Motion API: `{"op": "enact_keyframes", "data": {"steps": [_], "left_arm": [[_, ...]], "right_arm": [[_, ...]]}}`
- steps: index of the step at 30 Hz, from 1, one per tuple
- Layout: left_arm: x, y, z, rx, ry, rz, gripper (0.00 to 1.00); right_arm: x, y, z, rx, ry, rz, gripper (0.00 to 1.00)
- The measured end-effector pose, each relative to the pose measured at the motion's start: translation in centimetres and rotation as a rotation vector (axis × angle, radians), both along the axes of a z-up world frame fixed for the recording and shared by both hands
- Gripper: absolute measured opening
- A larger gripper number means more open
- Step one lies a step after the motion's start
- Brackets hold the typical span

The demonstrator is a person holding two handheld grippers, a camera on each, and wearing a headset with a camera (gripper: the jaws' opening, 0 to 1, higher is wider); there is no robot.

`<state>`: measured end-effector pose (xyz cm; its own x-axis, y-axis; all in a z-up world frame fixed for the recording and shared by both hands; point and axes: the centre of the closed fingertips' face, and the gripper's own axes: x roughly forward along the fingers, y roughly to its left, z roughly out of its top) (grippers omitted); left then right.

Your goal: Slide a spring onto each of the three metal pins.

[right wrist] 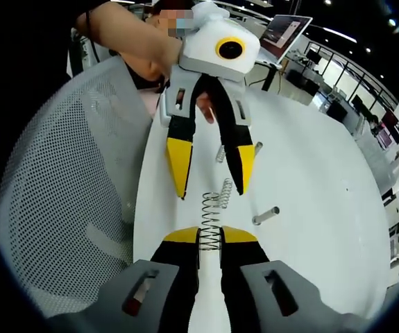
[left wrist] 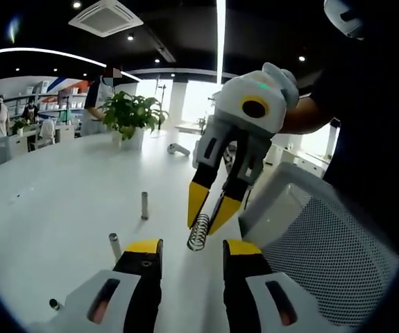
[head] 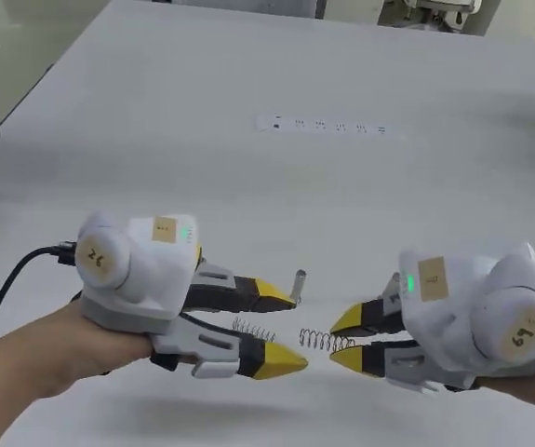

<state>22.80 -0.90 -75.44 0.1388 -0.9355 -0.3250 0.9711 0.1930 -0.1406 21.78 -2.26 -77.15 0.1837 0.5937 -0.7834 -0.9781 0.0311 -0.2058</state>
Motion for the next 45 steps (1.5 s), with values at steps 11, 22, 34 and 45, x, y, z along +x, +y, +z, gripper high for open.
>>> {"op": "enact_keyframes", "data": {"steps": [11,22,34,45], "left_arm": [[-0.1,-0.6,0.3,-0.032,0.011,0.006,0.18],[-0.6,-1.0,0.3,-0.042,0.024,-0.011,0.06],[-0.6,-1.1,0.7,-0.060,0.003,-0.016,0.03],[-1.1,-1.2,1.0,-0.065,0.007,-0.035,0.02]], "right_arm": [[-0.2,0.6,0.8,0.039,0.008,0.005,0.08],[-0.3,0.8,1.0,0.046,0.002,0.020,0.08],[-0.3,0.8,1.2,0.037,-0.017,0.043,0.08],[-0.4,0.7,1.3,0.084,0.017,0.005,0.11]]}}
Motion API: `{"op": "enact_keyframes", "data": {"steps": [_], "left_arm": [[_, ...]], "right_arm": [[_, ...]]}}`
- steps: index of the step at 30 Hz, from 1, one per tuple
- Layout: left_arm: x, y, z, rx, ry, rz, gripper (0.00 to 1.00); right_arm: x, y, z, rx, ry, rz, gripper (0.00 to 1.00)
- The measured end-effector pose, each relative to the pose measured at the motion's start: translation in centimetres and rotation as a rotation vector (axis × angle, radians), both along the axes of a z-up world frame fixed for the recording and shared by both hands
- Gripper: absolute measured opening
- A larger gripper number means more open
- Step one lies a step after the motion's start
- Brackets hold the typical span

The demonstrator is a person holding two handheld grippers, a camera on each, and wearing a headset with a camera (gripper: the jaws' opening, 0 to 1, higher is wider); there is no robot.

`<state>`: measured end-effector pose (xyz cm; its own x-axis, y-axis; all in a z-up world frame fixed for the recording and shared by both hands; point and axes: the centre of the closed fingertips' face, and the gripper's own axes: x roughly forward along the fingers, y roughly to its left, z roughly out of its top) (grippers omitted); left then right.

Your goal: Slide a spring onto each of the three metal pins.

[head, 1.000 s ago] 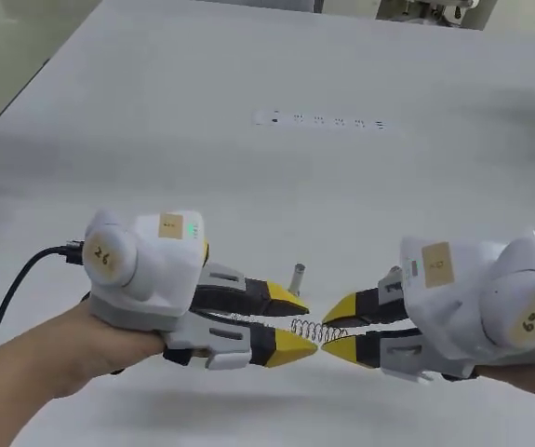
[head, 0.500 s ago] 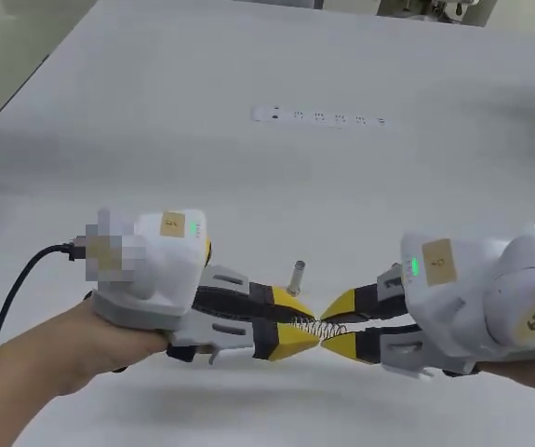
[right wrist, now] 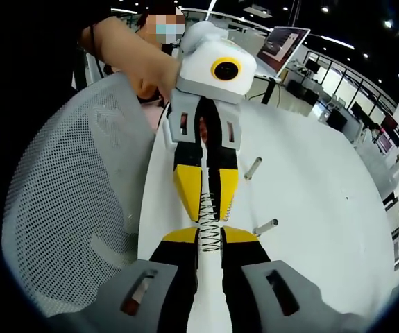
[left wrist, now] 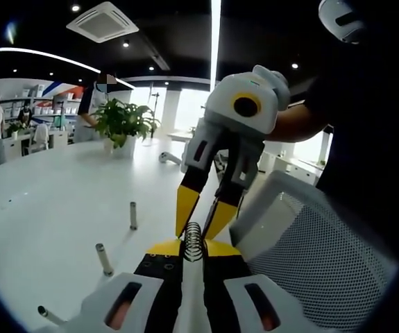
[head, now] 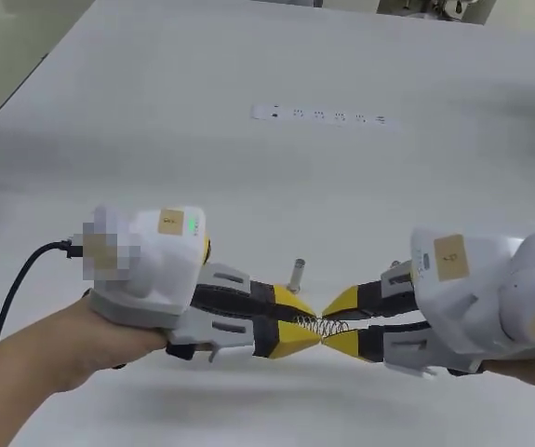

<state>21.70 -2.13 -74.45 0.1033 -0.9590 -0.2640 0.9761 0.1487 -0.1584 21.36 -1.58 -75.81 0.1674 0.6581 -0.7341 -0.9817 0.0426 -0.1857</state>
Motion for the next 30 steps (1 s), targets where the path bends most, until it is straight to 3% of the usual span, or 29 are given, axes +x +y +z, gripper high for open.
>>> {"op": "enact_keyframes", "data": {"steps": [3,16,23,25,26,30], "left_arm": [[0.0,0.0,0.1,-0.004,0.001,0.000,0.02],[-0.1,0.1,0.2,-0.013,0.012,-0.011,0.02],[-0.5,-0.3,-0.7,0.012,0.036,-0.022,0.02],[-0.6,-0.1,-1.6,0.051,0.030,-0.022,0.02],[-0.7,-0.1,-1.6,0.041,0.045,-0.025,0.02],[-0.6,0.0,-1.5,0.042,0.045,-0.021,0.02]], "right_arm": [[-0.1,-0.4,-0.4,0.007,0.030,-0.015,0.14],[0.0,-0.6,-0.1,0.070,0.053,-0.028,0.08],[-0.4,-0.8,-0.4,0.028,0.037,-0.004,0.07],[-0.6,-0.7,0.0,0.039,0.040,0.008,0.07],[-0.7,-0.7,0.1,0.037,0.047,0.010,0.07],[-0.6,-0.6,0.6,0.045,0.055,0.007,0.07]]}}
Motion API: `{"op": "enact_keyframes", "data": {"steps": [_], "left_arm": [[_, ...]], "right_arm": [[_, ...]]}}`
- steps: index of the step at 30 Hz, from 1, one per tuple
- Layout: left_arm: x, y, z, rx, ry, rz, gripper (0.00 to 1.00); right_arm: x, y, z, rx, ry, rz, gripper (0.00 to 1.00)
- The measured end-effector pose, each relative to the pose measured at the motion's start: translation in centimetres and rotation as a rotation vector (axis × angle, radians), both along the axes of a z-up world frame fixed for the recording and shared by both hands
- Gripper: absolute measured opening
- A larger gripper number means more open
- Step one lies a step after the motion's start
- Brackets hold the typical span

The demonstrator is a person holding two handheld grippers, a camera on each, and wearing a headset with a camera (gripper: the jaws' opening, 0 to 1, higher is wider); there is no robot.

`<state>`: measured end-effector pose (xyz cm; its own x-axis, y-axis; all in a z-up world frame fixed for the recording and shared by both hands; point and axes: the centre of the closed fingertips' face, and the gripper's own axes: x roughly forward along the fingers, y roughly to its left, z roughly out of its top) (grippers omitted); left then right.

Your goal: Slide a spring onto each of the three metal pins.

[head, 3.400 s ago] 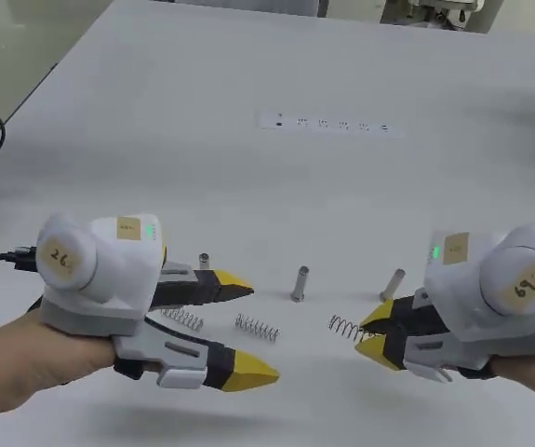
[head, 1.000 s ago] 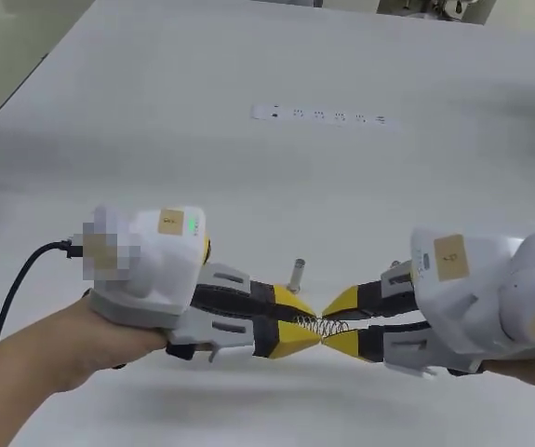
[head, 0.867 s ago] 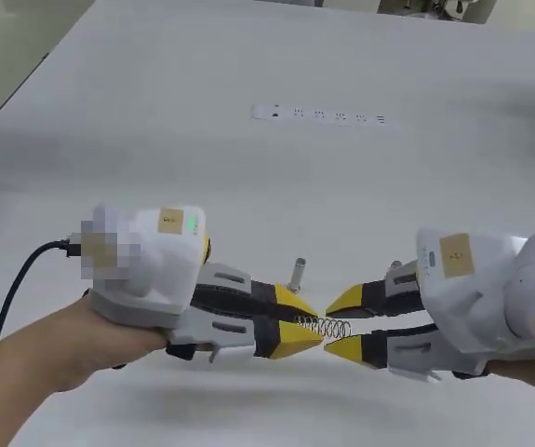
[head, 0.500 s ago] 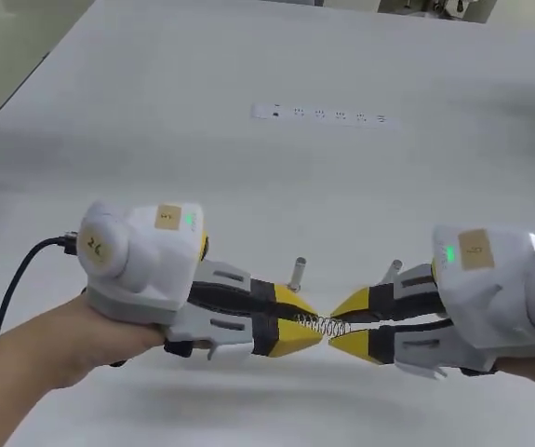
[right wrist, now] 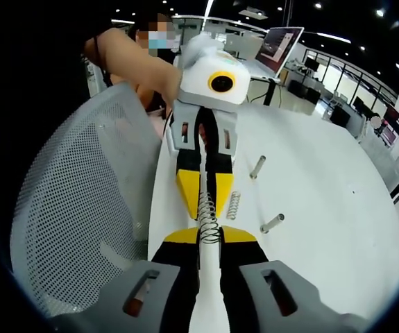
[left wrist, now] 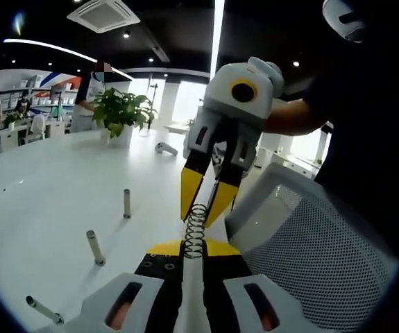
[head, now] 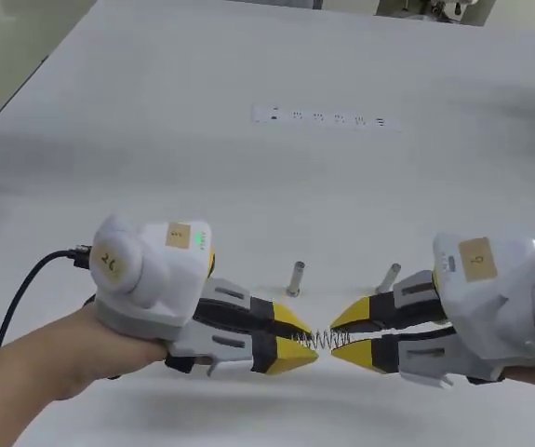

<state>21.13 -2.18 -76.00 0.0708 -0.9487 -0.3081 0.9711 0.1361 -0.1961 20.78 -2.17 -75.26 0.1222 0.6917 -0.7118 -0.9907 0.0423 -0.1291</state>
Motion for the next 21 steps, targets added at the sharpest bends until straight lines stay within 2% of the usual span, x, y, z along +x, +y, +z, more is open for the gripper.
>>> {"op": "enact_keyframes", "data": {"steps": [4,10,14,21], "left_arm": [[0.2,0.2,0.1,-0.001,0.000,0.011,0.02],[0.6,0.4,0.3,-0.006,-0.002,0.025,0.02],[0.5,0.4,0.4,-0.011,-0.006,0.024,0.02],[0.5,0.4,0.6,-0.035,0.006,0.033,0.02]], "right_arm": [[0.1,0.5,1.0,0.041,0.010,-0.008,0.07],[0.2,1.0,1.6,0.062,-0.008,-0.005,0.06],[0.1,1.2,1.8,0.079,-0.003,-0.006,0.06],[0.1,1.4,2.3,0.098,-0.003,-0.006,0.06]]}}
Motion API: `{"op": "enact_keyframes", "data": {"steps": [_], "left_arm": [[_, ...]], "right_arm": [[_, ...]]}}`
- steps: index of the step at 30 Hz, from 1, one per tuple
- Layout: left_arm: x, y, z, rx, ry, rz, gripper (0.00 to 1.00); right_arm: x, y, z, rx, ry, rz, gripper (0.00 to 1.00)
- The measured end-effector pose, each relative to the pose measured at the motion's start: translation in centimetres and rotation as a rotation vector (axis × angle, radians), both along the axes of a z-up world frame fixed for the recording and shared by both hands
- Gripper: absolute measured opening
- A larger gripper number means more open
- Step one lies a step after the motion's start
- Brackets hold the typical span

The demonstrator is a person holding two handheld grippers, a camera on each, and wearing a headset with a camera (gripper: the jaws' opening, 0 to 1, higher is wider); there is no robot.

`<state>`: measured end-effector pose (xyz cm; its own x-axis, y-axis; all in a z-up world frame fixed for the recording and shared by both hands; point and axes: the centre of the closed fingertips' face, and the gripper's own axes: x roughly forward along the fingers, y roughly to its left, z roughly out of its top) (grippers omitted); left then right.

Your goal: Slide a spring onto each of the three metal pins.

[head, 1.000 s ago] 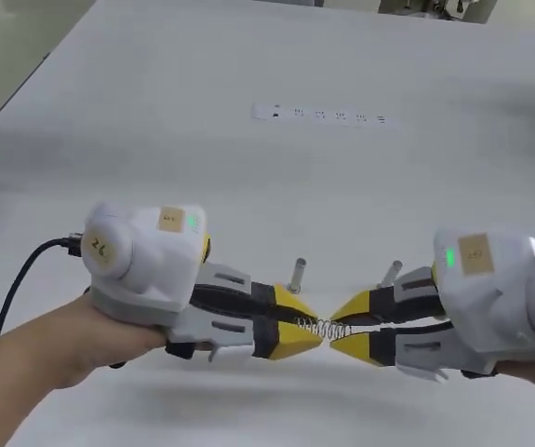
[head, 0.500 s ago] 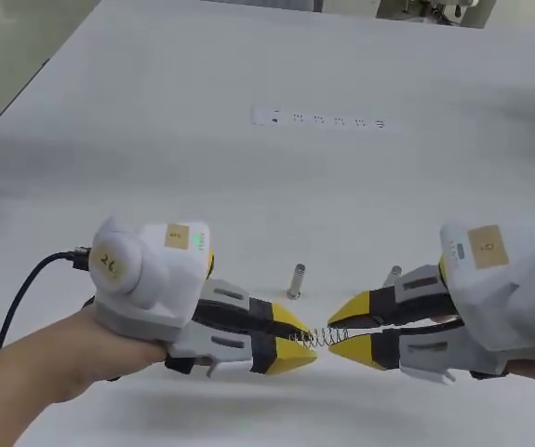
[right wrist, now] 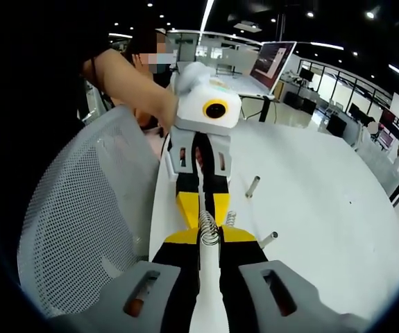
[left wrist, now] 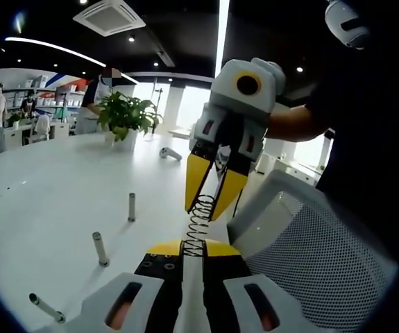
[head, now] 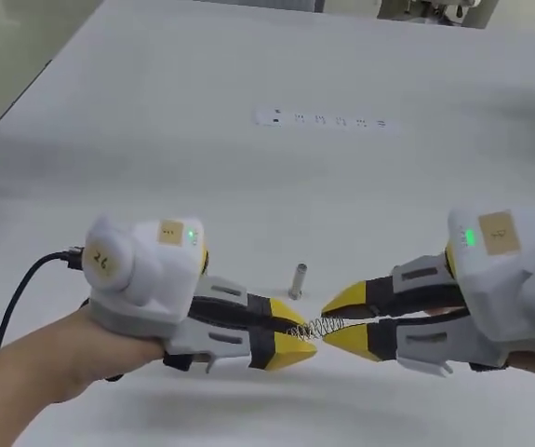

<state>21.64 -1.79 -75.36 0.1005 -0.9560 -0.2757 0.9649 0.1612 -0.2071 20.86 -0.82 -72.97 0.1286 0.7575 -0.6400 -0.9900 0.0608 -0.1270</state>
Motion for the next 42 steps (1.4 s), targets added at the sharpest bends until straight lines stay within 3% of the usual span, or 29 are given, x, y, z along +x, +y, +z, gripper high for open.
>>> {"op": "enact_keyframes", "data": {"steps": [22,30,32,35,42], "left_arm": [[-0.3,0.3,0.4,-0.014,-0.011,-0.023,0.01],[-0.5,0.1,-0.1,0.017,-0.031,-0.033,0.01],[-0.6,-0.1,0.0,0.017,-0.035,-0.039,0.01],[-0.4,-0.2,0.0,0.024,-0.048,-0.027,0.01],[-0.1,0.3,0.5,0.005,-0.046,-0.014,0.01]], "right_arm": [[-0.3,1.1,0.8,0.013,-0.007,0.057,0.06],[-0.6,1.8,0.7,-0.022,-0.033,0.101,0.06],[-0.5,2.4,1.3,0.018,-0.024,0.100,0.06],[-0.1,2.7,1.3,0.000,-0.032,0.097,0.06],[0.0,3.2,2.1,0.058,-0.047,0.090,0.07]]}}
